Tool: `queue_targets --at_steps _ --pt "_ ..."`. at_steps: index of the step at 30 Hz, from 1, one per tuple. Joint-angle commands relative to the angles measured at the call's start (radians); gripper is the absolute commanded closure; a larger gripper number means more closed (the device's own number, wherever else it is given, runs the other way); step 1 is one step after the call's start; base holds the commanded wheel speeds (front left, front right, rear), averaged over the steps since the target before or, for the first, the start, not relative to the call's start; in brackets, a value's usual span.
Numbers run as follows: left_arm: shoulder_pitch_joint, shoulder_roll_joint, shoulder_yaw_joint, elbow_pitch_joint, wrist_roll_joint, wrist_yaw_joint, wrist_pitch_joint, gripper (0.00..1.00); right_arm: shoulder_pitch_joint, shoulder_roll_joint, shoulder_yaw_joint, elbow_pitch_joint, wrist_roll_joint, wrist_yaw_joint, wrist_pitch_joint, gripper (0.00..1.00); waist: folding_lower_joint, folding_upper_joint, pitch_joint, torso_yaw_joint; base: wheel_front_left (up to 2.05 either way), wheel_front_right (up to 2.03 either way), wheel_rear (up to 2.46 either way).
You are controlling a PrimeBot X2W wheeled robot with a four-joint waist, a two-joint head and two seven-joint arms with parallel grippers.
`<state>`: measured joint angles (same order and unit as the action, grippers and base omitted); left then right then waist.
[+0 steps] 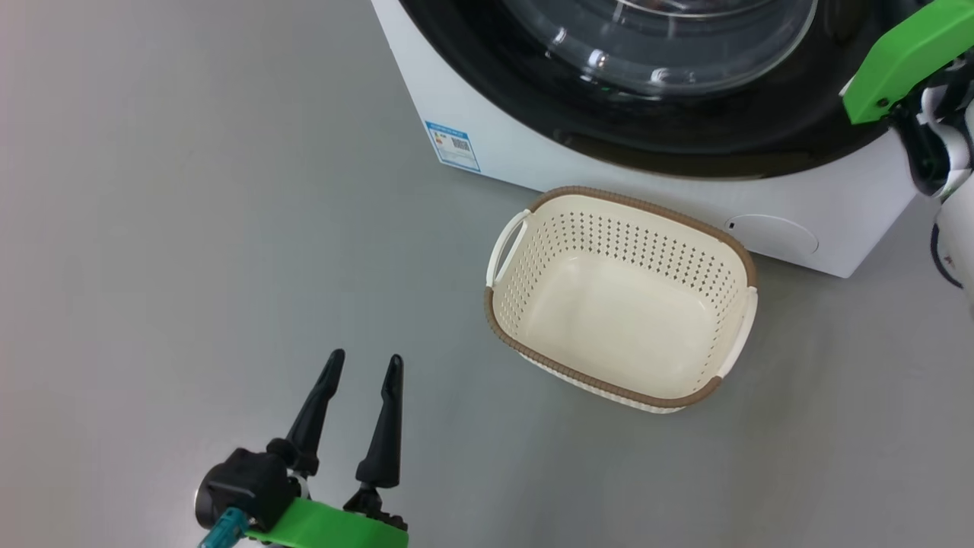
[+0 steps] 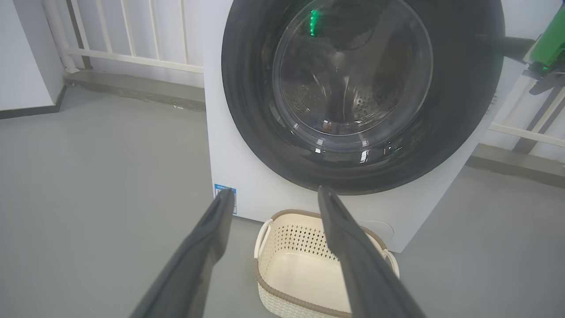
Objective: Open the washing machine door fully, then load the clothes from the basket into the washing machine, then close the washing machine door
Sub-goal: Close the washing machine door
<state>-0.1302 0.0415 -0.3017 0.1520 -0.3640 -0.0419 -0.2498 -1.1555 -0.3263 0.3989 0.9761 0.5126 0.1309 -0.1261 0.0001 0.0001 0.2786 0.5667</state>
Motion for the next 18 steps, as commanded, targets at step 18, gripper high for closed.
queue_targets --at_steps 18 --pt "-0.038 0.009 0.02 -0.008 0.006 0.007 -0.012 0.0 -0.003 0.035 0.139 0.017 0.088 0.0 -0.076 1.0 -0.0001 -0.0001 -0.03 -0.007 0.0 0.0 0.0"
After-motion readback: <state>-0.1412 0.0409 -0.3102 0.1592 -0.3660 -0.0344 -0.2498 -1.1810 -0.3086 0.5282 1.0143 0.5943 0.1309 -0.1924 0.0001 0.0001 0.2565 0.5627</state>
